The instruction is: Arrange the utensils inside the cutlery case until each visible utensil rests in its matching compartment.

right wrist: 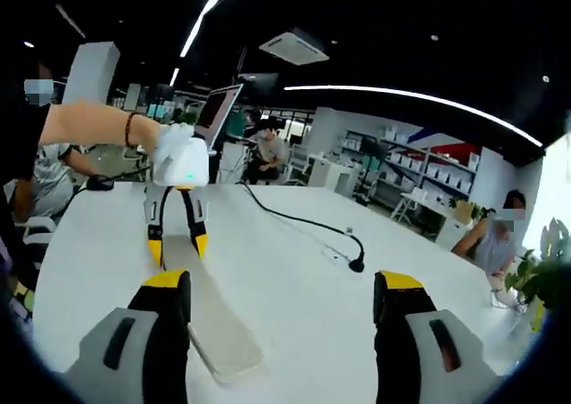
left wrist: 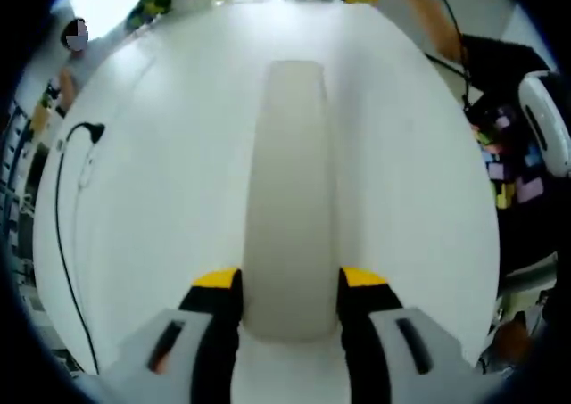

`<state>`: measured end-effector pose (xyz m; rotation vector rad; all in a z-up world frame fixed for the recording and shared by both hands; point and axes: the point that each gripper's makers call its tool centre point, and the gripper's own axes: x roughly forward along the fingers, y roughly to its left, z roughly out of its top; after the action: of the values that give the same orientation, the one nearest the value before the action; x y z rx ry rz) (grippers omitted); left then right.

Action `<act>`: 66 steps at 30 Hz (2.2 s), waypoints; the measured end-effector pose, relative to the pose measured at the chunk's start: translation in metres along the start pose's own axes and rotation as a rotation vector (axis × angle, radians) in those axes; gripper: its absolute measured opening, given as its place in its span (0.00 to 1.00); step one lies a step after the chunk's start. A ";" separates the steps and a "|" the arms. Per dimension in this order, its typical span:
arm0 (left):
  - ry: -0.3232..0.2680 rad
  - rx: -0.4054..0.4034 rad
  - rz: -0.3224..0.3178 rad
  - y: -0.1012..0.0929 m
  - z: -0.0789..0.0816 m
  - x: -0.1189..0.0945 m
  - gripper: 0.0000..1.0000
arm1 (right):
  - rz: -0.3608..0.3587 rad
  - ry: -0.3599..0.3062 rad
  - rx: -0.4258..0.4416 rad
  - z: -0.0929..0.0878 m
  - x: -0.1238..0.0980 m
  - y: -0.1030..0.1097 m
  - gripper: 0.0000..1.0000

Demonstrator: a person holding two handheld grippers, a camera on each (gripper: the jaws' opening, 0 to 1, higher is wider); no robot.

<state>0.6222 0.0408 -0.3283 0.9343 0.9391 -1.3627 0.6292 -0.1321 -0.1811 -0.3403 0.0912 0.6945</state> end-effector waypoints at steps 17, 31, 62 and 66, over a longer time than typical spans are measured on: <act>-0.012 -0.009 0.003 -0.003 0.000 0.001 0.46 | -0.379 -0.188 0.078 -0.007 -0.112 -0.019 0.97; -0.051 -0.053 0.029 -0.005 -0.003 -0.019 0.58 | -0.556 -0.075 0.134 -0.048 -0.175 -0.040 0.94; -0.866 -0.388 0.842 -0.044 -0.009 -0.183 1.00 | -0.592 -0.040 0.134 -0.050 -0.185 -0.035 0.91; -0.894 -0.421 0.953 -0.051 -0.031 -0.194 1.00 | -0.594 -0.030 0.145 -0.053 -0.188 -0.034 0.90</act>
<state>0.5714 0.1391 -0.1574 0.2693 0.0167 -0.5741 0.5086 -0.2891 -0.1853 -0.2008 0.0087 0.1032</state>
